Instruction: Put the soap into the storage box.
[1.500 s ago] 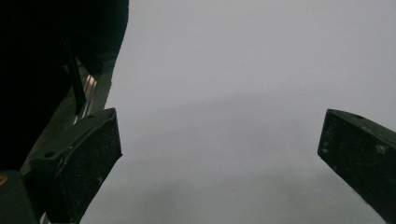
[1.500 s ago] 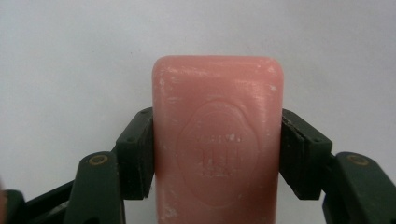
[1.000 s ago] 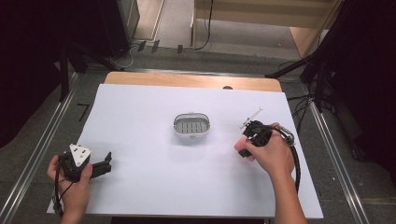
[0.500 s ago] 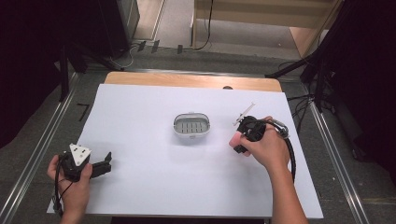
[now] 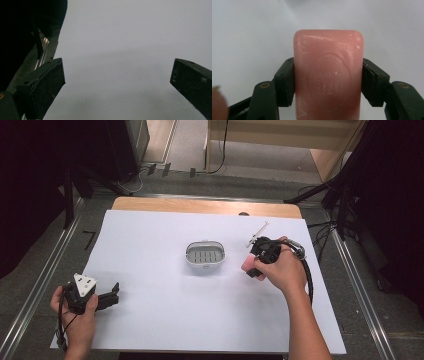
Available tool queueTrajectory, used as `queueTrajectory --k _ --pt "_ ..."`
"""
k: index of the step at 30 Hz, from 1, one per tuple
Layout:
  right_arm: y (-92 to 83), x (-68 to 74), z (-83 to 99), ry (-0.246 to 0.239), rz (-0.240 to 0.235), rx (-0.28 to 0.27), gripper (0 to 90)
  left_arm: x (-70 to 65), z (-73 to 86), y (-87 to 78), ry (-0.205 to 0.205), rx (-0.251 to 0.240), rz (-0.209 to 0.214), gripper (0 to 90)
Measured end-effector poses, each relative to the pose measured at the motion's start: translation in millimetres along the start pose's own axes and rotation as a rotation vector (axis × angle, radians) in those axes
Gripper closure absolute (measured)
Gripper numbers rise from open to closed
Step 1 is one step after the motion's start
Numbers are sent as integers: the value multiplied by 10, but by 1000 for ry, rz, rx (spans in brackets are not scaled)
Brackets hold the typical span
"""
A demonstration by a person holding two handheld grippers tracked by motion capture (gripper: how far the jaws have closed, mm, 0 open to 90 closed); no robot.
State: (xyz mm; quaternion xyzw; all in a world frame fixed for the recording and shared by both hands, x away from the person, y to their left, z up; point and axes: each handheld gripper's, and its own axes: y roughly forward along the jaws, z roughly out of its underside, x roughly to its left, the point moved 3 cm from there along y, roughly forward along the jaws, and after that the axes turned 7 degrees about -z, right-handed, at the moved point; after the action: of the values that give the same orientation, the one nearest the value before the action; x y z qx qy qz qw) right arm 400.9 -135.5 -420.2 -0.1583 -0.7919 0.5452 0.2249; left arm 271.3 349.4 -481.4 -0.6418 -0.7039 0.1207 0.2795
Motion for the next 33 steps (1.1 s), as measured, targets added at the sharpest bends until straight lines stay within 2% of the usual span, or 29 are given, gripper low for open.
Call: queueTrajectory --k 16,23,28,33 --pt "6 -6 -151 -53 1 -8 384 5 2 -7 -8 -13 -9 0" --pt "24 10 -246 -96 -15 -1 384 7 1 -4 -8 -10 -6 0" --pt "5 13 -324 -120 -22 -24 384 9 1 -6 -11 -8 -5 0" --pt "3 40 -402 -150 -15 -20 384 12 1 -2 -15 -8 -1 0"
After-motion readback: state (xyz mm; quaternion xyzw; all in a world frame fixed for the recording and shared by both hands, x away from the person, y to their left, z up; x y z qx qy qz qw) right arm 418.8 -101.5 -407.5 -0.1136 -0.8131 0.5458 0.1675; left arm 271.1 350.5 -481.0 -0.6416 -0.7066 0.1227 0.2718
